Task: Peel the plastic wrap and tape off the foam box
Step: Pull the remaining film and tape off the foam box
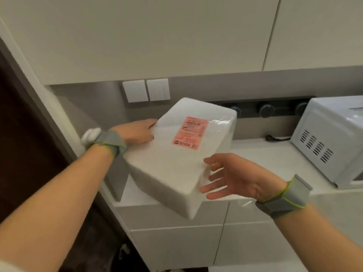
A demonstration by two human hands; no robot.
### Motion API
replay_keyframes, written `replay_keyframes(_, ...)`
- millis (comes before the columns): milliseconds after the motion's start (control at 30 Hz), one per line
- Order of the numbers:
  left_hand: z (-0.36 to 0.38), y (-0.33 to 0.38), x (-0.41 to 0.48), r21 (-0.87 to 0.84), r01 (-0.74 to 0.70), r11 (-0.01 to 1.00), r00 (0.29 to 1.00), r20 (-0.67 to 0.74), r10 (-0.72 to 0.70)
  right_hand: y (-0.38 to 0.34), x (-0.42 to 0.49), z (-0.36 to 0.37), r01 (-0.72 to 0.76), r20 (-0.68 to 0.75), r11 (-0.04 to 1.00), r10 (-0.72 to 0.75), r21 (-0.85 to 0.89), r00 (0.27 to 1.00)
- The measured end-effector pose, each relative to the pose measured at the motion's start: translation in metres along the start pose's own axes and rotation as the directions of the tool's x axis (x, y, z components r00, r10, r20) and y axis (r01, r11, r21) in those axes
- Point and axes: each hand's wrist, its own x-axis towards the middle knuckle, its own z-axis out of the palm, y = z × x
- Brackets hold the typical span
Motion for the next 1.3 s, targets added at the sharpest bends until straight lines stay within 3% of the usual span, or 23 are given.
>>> replay_keyframes(100, 0.001, 0.012, 0.023, 0.076, -0.114, 0.991, 0.992, -0.038, 0.117, 0.023, 0.005, 0.027, 0.03, -0.046, 0.974, -0.02, 0.226, 0.999)
replay_keyframes(200, 0.007, 0.022, 0.039, -0.039, -0.232, 0.972, 0.968, -0.107, 0.227, 0.033, 0.025, 0.055, 0.118, -0.128, 0.937, -0.079, 0.327, 0.989)
replay_keyframes(267, 0.019, 0.021, 0.047, -0.03, -0.294, 0.955, 0.95, -0.116, 0.289, 0.025, 0.043, 0.069, 0.25, -0.227, 0.938, -0.196, 0.241, 0.954)
replay_keyframes(367, 0.043, 0.012, 0.057, 0.043, -0.196, 0.98, 0.979, -0.047, 0.198, 0.009, 0.066, 0.066, 0.346, -0.372, 0.937, -0.339, -0.052, 0.864)
replay_keyframes(400, 0.053, 0.003, 0.058, 0.062, -0.161, 0.985, 0.987, -0.011, 0.162, 0.006, 0.069, 0.057, 0.356, -0.42, 0.919, -0.394, -0.168, 0.817)
replay_keyframes(433, 0.063, -0.008, 0.058, 0.066, -0.143, 0.988, 0.99, 0.003, 0.143, 0.006, 0.069, 0.045, 0.381, -0.485, 0.873, -0.486, -0.304, 0.727)
replay_keyframes(467, 0.072, -0.018, 0.057, 0.055, -0.13, 0.99, 0.992, 0.006, 0.129, 0.007, 0.068, 0.029, 0.382, -0.544, 0.799, -0.598, -0.465, 0.588)
replay_keyframes(533, 0.087, -0.031, 0.055, 0.009, -0.122, 0.993, 0.992, -0.039, 0.122, 0.008, 0.067, -0.013, 0.182, -0.608, 0.663, -0.742, -0.726, 0.282)
replay_keyframes(567, 0.093, -0.033, 0.053, -0.013, -0.13, 0.991, 0.988, -0.089, 0.128, 0.006, 0.066, -0.034, 0.052, -0.647, 0.672, -0.728, -0.739, 0.226)
replay_keyframes(600, 0.098, -0.033, 0.051, -0.025, -0.143, 0.989, 0.979, -0.149, 0.138, 0.003, 0.066, -0.054, -0.013, -0.706, 0.734, -0.648, -0.679, 0.285)
replay_keyframes(667, 0.105, -0.034, 0.047, -0.011, -0.166, 0.986, 0.953, -0.259, 0.158, -0.005, 0.073, -0.077, 0.053, -0.707, 0.851, -0.467, -0.522, 0.53)
replay_keyframes(700, 0.106, -0.035, 0.043, -0.002, -0.169, 0.986, 0.94, -0.302, 0.16, -0.007, 0.078, -0.082, 0.099, -0.657, 0.865, -0.443, -0.491, 0.61)
replay_keyframes(733, 0.105, -0.037, 0.039, 0.007, -0.157, 0.988, 0.927, -0.343, 0.15, -0.009, 0.084, -0.084, 0.114, -0.613, 0.841, -0.472, -0.529, 0.634)
replay_keyframes(967, 0.102, -0.059, 0.018, 0.031, -0.018, 0.999, 0.851, -0.524, 0.032, -0.024, 0.12, -0.072, 0.177, -0.438, 0.752, -0.539, -0.635, 0.719)
replay_keyframes(1133, 0.097, -0.064, 0.017, -0.112, 0.034, 0.993, 0.842, -0.533, -0.089, -0.052, 0.132, -0.076, 0.074, -0.401, 0.779, -0.399, -0.623, 0.825)
replay_keyframes(1200, 0.095, -0.067, 0.015, -0.148, 0.059, 0.987, 0.84, -0.526, -0.13, -0.058, 0.137, -0.069, 0.03, -0.387, 0.682, -0.45, -0.731, 0.804)
replay_keyframes(1300, 0.094, -0.068, 0.014, -0.165, 0.069, 0.984, 0.836, -0.529, -0.147, -0.063, 0.144, -0.04, -0.063, -0.279, 0.337, -0.646, -0.939, 0.71)
